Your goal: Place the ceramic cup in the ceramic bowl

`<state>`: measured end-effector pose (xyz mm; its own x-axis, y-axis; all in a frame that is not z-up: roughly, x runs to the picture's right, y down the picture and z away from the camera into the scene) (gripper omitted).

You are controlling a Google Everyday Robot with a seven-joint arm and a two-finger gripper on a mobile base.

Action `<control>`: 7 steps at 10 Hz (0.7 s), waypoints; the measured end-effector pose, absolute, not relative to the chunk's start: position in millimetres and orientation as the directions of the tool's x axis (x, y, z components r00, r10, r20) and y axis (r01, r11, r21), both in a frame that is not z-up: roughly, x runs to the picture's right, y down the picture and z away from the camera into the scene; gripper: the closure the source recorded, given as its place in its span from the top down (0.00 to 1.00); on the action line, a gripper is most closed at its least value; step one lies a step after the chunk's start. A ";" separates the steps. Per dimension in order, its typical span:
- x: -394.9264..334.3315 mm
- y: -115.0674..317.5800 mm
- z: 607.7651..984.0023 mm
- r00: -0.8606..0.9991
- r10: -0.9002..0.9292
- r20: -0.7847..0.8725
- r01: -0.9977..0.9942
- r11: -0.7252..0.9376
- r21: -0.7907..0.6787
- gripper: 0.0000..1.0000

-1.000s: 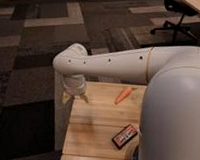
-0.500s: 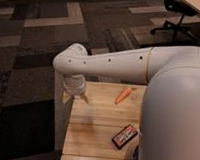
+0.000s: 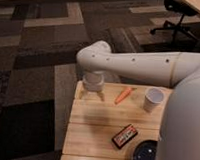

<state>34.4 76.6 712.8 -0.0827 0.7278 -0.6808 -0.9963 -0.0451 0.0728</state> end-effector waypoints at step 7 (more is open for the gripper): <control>45.3 74.3 712.9 -0.089 0.728 -0.680 -0.995 -0.040 0.088 0.65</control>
